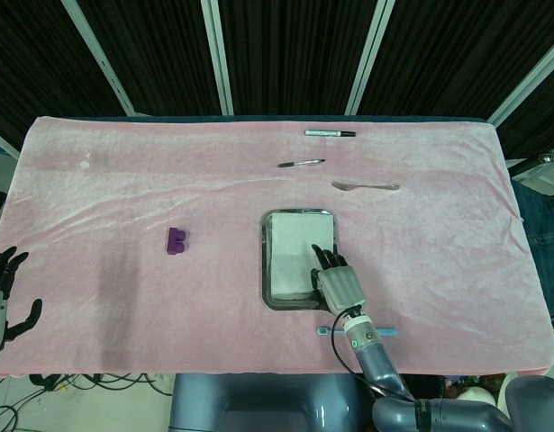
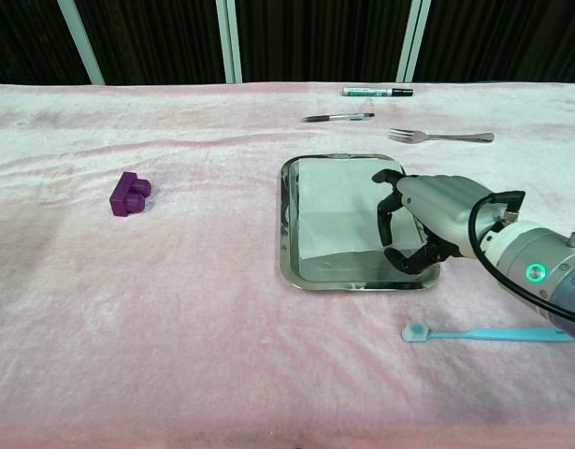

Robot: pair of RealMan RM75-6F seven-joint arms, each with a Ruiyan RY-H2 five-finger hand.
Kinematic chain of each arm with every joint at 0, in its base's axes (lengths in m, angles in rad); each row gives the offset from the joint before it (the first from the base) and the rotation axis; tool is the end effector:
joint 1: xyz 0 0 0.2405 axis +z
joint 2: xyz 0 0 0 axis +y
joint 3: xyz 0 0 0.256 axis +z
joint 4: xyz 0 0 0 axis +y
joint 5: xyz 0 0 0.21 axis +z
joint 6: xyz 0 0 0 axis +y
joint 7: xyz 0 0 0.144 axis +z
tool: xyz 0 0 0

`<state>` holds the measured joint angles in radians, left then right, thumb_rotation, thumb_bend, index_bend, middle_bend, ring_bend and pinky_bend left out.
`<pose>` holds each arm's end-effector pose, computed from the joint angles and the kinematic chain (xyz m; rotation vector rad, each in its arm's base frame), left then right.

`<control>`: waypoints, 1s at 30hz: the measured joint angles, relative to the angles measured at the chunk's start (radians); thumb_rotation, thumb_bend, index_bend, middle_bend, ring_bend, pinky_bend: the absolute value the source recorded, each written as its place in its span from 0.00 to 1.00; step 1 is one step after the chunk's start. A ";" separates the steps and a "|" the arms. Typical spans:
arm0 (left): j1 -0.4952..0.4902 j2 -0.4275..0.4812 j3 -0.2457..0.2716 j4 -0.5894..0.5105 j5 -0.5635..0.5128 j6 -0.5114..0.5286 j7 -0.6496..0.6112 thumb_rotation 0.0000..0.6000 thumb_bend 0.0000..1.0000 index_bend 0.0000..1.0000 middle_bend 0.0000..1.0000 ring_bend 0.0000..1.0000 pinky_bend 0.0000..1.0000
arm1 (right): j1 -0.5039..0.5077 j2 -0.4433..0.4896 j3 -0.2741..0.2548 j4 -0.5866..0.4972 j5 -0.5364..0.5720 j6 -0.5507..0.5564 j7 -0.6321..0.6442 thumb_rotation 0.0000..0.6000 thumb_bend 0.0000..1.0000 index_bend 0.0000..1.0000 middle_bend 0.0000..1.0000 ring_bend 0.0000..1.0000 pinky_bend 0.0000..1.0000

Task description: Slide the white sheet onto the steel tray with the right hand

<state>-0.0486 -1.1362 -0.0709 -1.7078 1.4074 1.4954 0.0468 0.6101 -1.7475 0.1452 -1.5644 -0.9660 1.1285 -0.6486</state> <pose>-0.3068 0.1722 0.1536 -1.2559 -0.9956 -0.9000 -0.1481 -0.2806 -0.0667 1.7828 -1.0593 0.7999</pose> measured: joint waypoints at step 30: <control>-0.001 0.000 0.000 -0.002 -0.002 -0.001 0.001 1.00 0.41 0.12 0.02 0.00 0.03 | 0.004 0.022 -0.018 -0.009 0.010 -0.024 0.022 1.00 0.41 0.39 0.04 0.10 0.18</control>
<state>-0.0496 -1.1359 -0.0705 -1.7096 1.4057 1.4947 0.0483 0.6138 -1.7260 0.1271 -1.5730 -0.9564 1.1044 -0.6267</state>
